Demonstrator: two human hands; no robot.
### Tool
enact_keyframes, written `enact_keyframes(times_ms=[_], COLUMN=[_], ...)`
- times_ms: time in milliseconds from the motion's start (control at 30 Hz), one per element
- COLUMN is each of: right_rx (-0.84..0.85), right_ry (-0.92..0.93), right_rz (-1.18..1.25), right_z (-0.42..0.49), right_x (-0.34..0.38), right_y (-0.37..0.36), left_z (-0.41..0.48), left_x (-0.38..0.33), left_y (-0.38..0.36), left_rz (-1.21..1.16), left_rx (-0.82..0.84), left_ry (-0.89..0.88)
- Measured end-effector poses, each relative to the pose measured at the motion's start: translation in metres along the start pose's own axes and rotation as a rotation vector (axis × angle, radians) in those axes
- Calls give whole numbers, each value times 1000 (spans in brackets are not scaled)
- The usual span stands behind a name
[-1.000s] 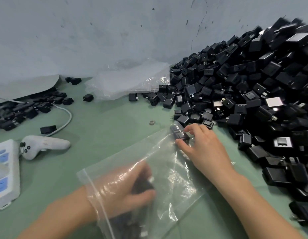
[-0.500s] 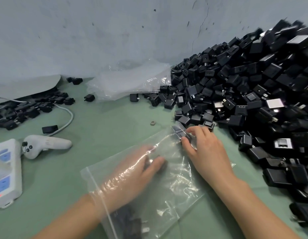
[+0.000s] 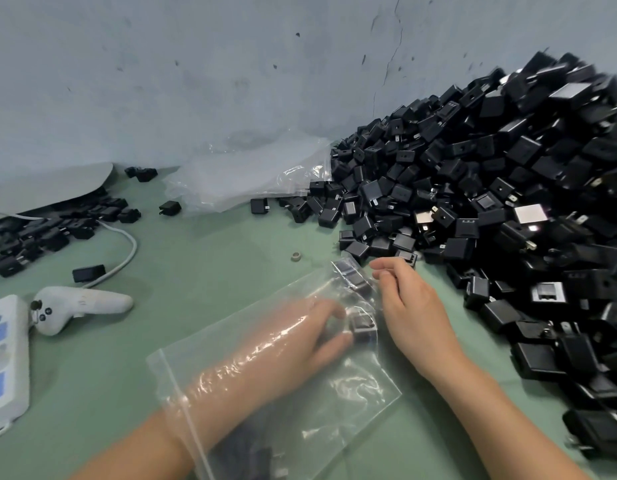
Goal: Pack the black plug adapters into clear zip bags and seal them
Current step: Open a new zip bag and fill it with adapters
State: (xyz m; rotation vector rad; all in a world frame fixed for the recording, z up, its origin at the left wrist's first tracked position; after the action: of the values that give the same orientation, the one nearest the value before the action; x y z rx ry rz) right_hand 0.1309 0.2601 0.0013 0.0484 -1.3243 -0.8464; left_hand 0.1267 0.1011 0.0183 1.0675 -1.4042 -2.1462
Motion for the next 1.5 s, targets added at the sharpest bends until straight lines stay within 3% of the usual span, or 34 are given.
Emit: enact_keyframes(times_ms=[200, 300, 500, 767, 933, 1067, 1200, 1333, 1500], right_rx=[86, 95, 91, 146, 193, 213, 216, 216, 209], right_ry=[-55, -74, -91, -48, -44, -28, -6, 10, 19], right_rz=[71, 116, 127, 106, 58, 28, 5, -28, -63], right_z=[2, 2, 1, -2, -4, -5, -5, -6, -7], right_x=[-8, -10, -11, -7, -9, -7, -4, -5, -3], right_y=[5, 8, 7, 4, 0, 1, 1, 0, -2], left_z=[5, -7, -7, 9, 15, 13, -20, -72, -117], left_x=[-11, -13, -36, -42, -31, -27, -11, 20, 47], left_y=[10, 13, -1, -11, -15, -19, 12, 53, 47], left_rz=[137, 153, 105, 24, 216, 169, -103, -22, 42], left_rx=[-95, -1, 171, 66, -11, 80, 141, 69, 263], left_ry=[-122, -255, -361, -327, -341, -309, -186, -147, -105])
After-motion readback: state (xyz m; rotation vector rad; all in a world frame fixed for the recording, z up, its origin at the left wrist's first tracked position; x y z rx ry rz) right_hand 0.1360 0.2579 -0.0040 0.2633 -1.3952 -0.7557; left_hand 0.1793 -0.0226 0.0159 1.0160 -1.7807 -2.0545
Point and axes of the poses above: each hand's wrist, its own z-axis towards the middle knuckle, its own y-axis out of the back of the hand, x = y × z, the point moved 9 cm from there along z, towards the middle knuckle, and after that the axes turned 5 degrees about -x, right-handed, at the moved point
